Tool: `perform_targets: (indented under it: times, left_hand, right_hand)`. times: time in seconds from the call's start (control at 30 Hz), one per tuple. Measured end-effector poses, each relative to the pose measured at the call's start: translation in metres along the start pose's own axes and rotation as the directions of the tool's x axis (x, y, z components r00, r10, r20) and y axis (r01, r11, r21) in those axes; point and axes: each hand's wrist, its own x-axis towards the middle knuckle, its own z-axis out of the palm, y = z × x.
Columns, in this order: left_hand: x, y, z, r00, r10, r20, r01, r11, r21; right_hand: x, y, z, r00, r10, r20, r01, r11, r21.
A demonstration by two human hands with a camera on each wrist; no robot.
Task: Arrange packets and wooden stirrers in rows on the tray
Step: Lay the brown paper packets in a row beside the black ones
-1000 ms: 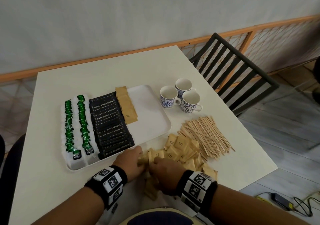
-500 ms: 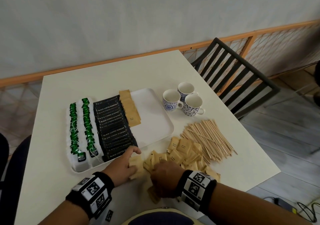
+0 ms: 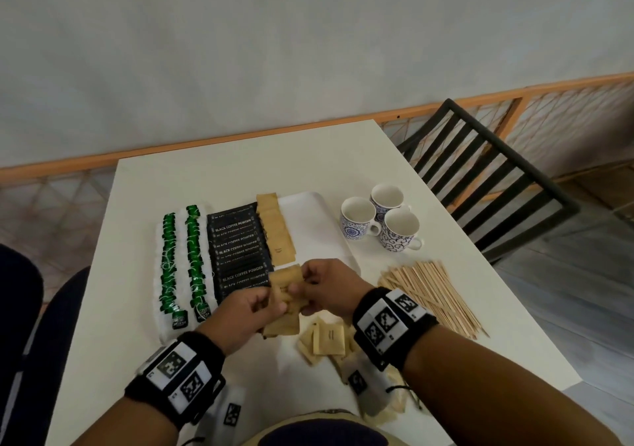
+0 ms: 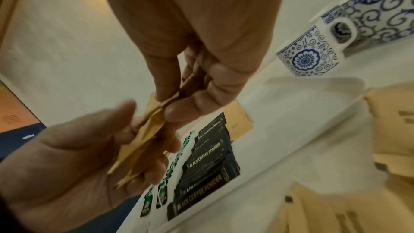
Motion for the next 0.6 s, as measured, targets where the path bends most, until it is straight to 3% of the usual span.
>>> perform_targets:
  times: [0.1, 0.2, 0.43, 0.5, 0.6]
  left_hand:
    - [0.005, 0.003, -0.005, 0.998, -0.012, -0.058, 0.013, 1.000, 0.008]
    - [0.011, 0.005, -0.010, 0.998, -0.029, -0.061, 0.028, 0.999, -0.018]
    - [0.028, 0.002, -0.023, 0.997, -0.013, -0.074, 0.037, 0.940, 0.340]
    - [0.033, -0.001, -0.028, 0.994, -0.008, -0.105, 0.056, 0.885, 0.462]
    - [0.037, -0.011, -0.038, 0.988, -0.010, -0.152, 0.087, 0.855, 0.512]
  right_hand:
    - [0.006, -0.003, 0.000, 0.999, 0.031, 0.020, -0.034, 0.990, 0.140]
    - [0.014, -0.004, -0.002, 0.996, 0.067, 0.056, -0.076, 0.983, 0.165]
    - [0.046, 0.001, -0.012, 0.996, 0.038, -0.077, -0.046, 0.994, -0.102]
    - [0.060, 0.005, -0.021, 0.986, 0.036, -0.162, -0.075, 0.967, -0.243]
    - [0.082, 0.012, -0.032, 0.961, 0.048, -0.273, -0.167, 0.885, -0.435]
